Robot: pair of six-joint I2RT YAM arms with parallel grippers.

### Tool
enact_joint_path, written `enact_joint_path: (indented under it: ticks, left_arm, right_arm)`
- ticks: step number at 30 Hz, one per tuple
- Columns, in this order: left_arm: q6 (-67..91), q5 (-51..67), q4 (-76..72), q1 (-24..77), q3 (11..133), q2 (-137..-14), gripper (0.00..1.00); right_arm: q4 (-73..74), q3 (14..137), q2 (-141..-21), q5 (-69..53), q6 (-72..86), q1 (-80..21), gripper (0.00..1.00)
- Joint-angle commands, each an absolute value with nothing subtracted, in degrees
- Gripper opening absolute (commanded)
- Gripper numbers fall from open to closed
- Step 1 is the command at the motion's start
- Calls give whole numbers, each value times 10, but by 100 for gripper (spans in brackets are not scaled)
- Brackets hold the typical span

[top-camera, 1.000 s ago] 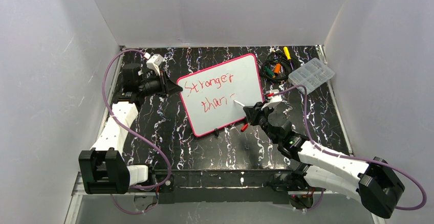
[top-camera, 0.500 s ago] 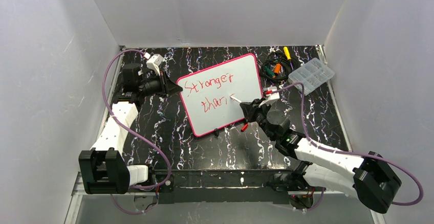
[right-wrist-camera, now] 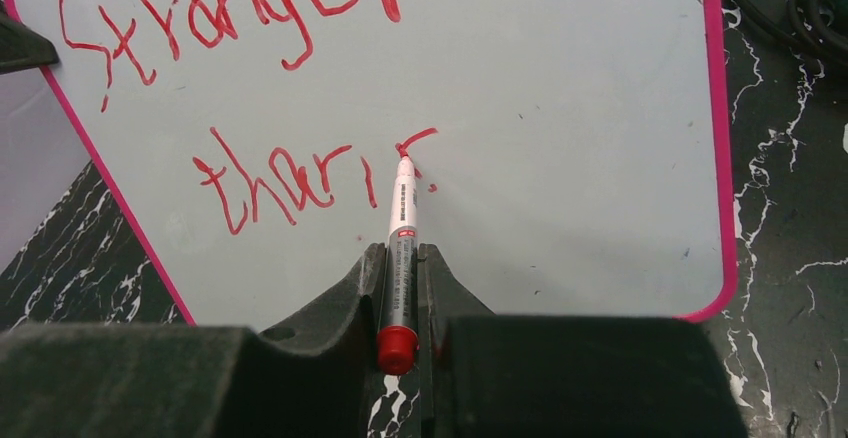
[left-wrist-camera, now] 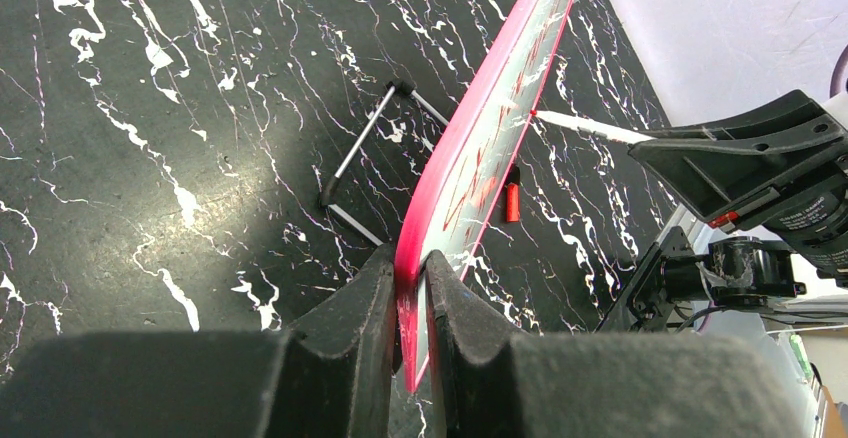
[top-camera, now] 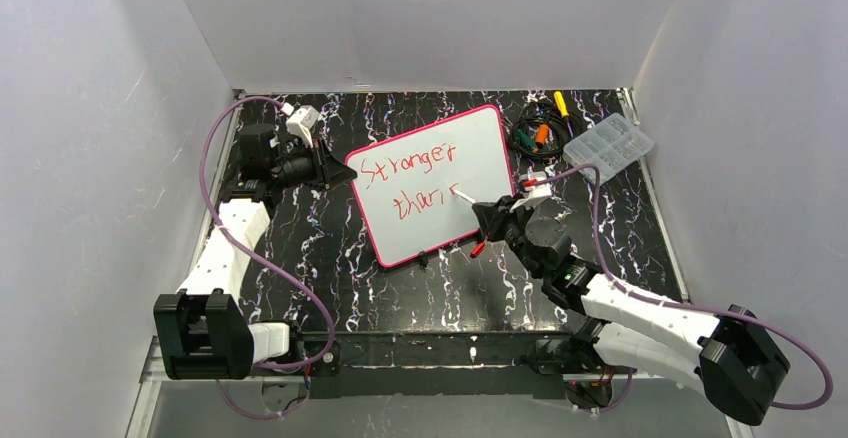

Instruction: Write a sentence on the whiteboard

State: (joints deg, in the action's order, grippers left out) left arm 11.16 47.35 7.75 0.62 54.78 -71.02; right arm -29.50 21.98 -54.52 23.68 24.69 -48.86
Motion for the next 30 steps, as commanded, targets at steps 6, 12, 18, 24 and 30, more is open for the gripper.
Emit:
enact_joint_path:
  ticks: [6,12,18,24,30]
  left_arm:
    - [107,475,85,10,541,-696,0]
    - [106,475,85,11,542,-697,0]
    - [106,475,85,11,543,-697,0]
    - [106,475,85,11,543,-696,0]
    - [106,475,85,11,543,-697,0]
  right_arm:
    - [-281,209,-531,244,260,-488,1]
    - [-282,211,-539,249,259,-488,1]
    - [-268,211,-533,265,261,-488,1]
    - [-263,215,-535,279,256,-488,1]
    - [-261,220,-538,286,252,-488,1]
